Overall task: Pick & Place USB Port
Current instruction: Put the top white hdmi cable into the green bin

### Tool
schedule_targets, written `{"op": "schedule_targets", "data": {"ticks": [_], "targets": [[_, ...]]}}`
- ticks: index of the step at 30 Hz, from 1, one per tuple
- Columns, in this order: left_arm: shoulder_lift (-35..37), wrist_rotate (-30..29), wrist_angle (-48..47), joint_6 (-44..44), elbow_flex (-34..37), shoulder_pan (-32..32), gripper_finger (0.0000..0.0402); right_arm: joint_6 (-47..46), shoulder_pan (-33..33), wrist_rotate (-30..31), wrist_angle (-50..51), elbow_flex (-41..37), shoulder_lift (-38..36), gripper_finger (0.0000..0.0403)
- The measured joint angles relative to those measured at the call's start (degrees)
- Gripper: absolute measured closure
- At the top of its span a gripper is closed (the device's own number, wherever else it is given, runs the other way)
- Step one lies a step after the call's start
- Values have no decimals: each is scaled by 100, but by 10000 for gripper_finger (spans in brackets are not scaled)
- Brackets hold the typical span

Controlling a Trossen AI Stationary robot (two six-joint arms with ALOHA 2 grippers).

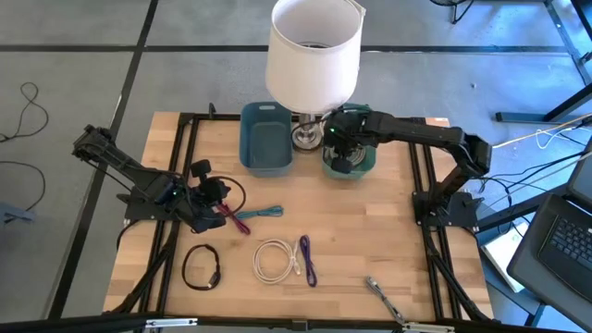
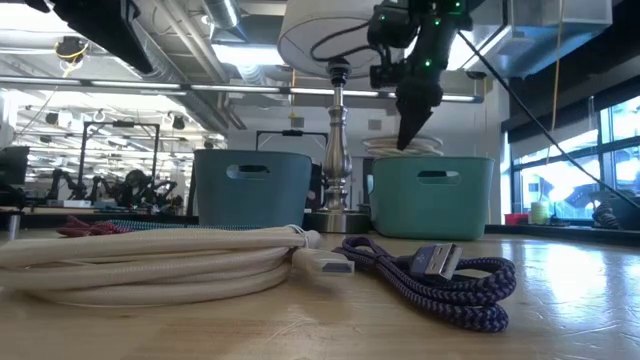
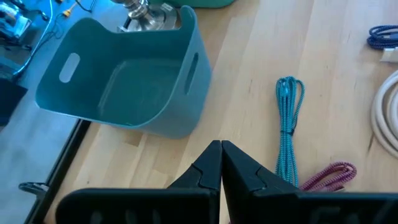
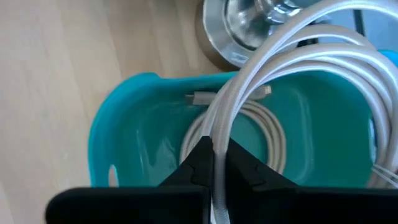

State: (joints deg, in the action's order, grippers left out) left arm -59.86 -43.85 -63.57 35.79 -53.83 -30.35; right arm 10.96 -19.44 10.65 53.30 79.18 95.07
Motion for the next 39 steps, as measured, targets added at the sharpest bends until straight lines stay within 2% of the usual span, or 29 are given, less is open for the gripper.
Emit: {"op": "schedule_targets", "data": {"ticks": [5,9,17,32,35,39], "targets": [[0,119,-116,2,0,0,398,-6,-77,4,16,-205,80,388],[0,141,-122,0,-1,0,398,-155,-86,-19,-9,-712,81,388],[0,-230,-118,-166,-1,0,398,-122,-177,-194,-1204,-1696,81,388],[0,-259,-113,50,1,2,398,145,-723,-898,-1650,-1818,72,388],[0,-221,-111,96,1,2,398,142,-733,-900,-1650,-1820,72,367],[0,-141,-100,208,1,0,398,124,-735,-893,-1676,-1821,72,303]]}}
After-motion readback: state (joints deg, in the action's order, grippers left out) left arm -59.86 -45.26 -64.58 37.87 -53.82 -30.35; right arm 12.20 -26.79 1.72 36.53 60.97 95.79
